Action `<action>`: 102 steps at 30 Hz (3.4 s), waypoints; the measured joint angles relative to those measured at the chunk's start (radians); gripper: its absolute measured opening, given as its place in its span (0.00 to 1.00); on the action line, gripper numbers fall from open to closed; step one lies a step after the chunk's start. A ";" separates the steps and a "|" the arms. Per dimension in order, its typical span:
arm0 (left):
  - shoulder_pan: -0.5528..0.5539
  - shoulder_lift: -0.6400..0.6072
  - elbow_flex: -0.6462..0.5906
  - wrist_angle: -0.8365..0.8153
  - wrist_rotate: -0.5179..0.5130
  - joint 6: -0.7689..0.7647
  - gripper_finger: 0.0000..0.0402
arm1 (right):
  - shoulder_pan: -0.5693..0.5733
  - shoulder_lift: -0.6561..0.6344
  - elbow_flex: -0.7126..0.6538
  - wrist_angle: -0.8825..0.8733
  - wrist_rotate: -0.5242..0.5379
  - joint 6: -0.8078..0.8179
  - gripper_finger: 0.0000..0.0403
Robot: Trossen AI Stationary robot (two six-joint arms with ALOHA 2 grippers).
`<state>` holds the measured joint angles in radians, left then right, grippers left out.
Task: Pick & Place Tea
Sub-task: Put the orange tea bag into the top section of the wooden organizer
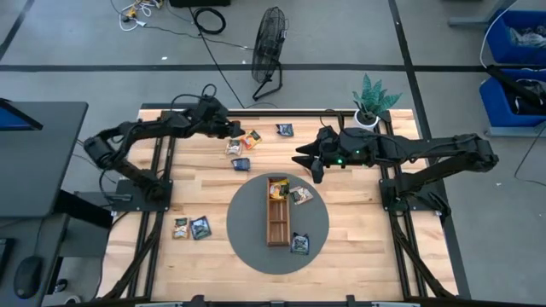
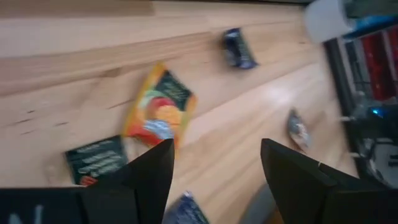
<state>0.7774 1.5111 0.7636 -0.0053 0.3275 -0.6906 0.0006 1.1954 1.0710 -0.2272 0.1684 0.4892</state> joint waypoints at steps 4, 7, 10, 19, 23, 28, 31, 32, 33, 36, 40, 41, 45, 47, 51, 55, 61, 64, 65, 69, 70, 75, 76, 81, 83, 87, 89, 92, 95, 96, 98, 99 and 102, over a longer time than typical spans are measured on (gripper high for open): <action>0.023 0.074 0.023 -0.004 0.007 -0.005 0.61 | 0.000 0.000 0.000 0.000 0.000 0.000 0.48; 0.030 0.121 0.052 -0.004 0.009 -0.005 0.61 | 0.000 0.000 0.000 0.000 0.000 0.000 0.48; 0.035 0.175 0.087 -0.004 0.016 -0.005 0.61 | 0.000 0.000 0.000 0.000 0.000 0.000 0.48; 0.044 0.309 0.201 -0.072 0.058 0.008 0.61 | 0.000 0.000 0.000 -0.009 0.000 -0.003 0.48; 0.051 0.320 0.215 -0.129 0.036 0.017 0.61 | 0.000 0.000 0.000 -0.015 0.000 -0.004 0.48; 0.057 0.329 0.214 -0.201 0.026 0.054 0.59 | -0.003 0.000 0.000 -0.019 0.008 -0.012 0.48; 0.056 0.335 0.214 -0.191 0.055 0.064 0.58 | -0.011 0.001 0.000 -0.021 0.008 -0.016 0.48; 0.052 0.336 0.214 -0.183 0.055 0.070 0.58 | -0.014 0.001 0.000 -0.023 0.008 -0.016 0.48; 0.049 0.336 0.214 -0.179 0.054 0.071 0.58 | -0.017 0.001 0.000 -0.024 0.008 -0.016 0.48; 0.044 0.339 0.214 -0.184 0.050 0.075 0.58 | -0.023 0.001 0.000 -0.025 0.008 -0.016 0.48; 0.037 0.343 0.214 -0.183 0.039 0.096 0.58 | -0.027 0.001 0.000 -0.029 0.008 -0.016 0.48; 0.036 0.343 0.214 -0.183 0.035 0.096 0.58 | -0.027 0.001 0.000 -0.029 0.008 -0.016 0.48; 0.037 0.342 0.214 -0.184 0.024 0.099 0.55 | -0.027 0.001 0.000 -0.029 0.008 -0.016 0.48; 0.036 0.342 0.214 -0.183 0.011 0.100 0.50 | -0.026 0.001 0.000 -0.030 0.019 -0.016 0.48; 0.037 0.344 0.213 -0.169 -0.007 0.101 0.38 | -0.027 0.001 0.000 -0.046 0.034 -0.004 0.48; 0.033 0.356 0.213 -0.152 -0.017 0.102 0.26 | -0.027 0.001 0.000 -0.070 0.034 0.003 0.48; 0.014 0.355 0.213 -0.165 -0.034 0.146 0.04 | -0.027 0.001 0.000 -0.105 0.068 0.019 0.48; 0.014 0.355 0.213 -0.181 -0.019 0.182 0.01 | -0.027 0.001 0.000 -0.114 0.069 0.019 0.48; 0.014 0.355 0.213 -0.182 -0.014 0.187 0.01 | -0.027 0.001 0.000 -0.117 0.069 0.019 0.48; 0.023 0.355 0.213 -0.183 0.033 0.190 0.01 | -0.027 0.001 0.000 -0.127 0.069 0.025 0.48; 0.027 0.354 0.213 -0.182 0.063 0.191 0.01 | -0.027 0.001 0.000 -0.130 0.070 0.027 0.48; 0.029 0.346 0.213 -0.192 0.149 0.221 0.00 | -0.027 0.001 0.000 -0.134 0.071 0.027 0.48; 0.026 0.343 0.213 -0.191 0.155 0.230 0.00 | -0.027 0.001 0.000 -0.134 0.071 0.030 0.48; 0.002 0.306 0.213 -0.190 0.182 0.260 0.00 | -0.027 0.001 0.000 -0.135 0.071 0.034 0.48; -0.010 0.283 0.213 -0.205 0.186 0.294 0.00 | -0.028 0.001 0.000 -0.135 0.073 0.038 0.48; -0.027 0.250 0.213 -0.247 0.182 0.325 0.00 | -0.038 0.001 0.000 -0.140 0.078 0.016 0.48; -0.038 0.238 0.213 -0.258 0.180 0.336 0.00 | -0.050 0.001 0.000 -0.140 0.066 0.003 0.48; -0.059 0.219 0.213 -0.260 0.179 0.336 0.00 | -0.073 0.003 0.000 -0.136 0.029 -0.004 0.48; -0.080 0.197 0.213 -0.255 0.180 0.331 0.00 | -0.091 0.015 0.000 -0.127 -0.017 -0.037 0.48; -0.087 0.187 0.213 -0.258 0.181 0.328 0.00 | -0.099 0.022 0.000 -0.121 -0.037 -0.040 0.48; -0.103 0.165 0.213 -0.251 0.180 0.321 0.00 | -0.112 0.037 0.000 -0.115 -0.081 -0.042 0.48; -0.111 0.151 0.213 -0.249 0.179 0.315 0.00 | -0.119 0.046 0.000 -0.116 -0.105 -0.042 0.48; -0.137 0.109 0.213 -0.237 0.176 0.299 0.00 | -0.138 0.069 0.000 -0.107 -0.160 -0.049 0.48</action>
<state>0.6402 1.6199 0.9764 -0.2428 0.5033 -0.3920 -0.1372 1.2644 1.0710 -0.3343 0.0080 0.4398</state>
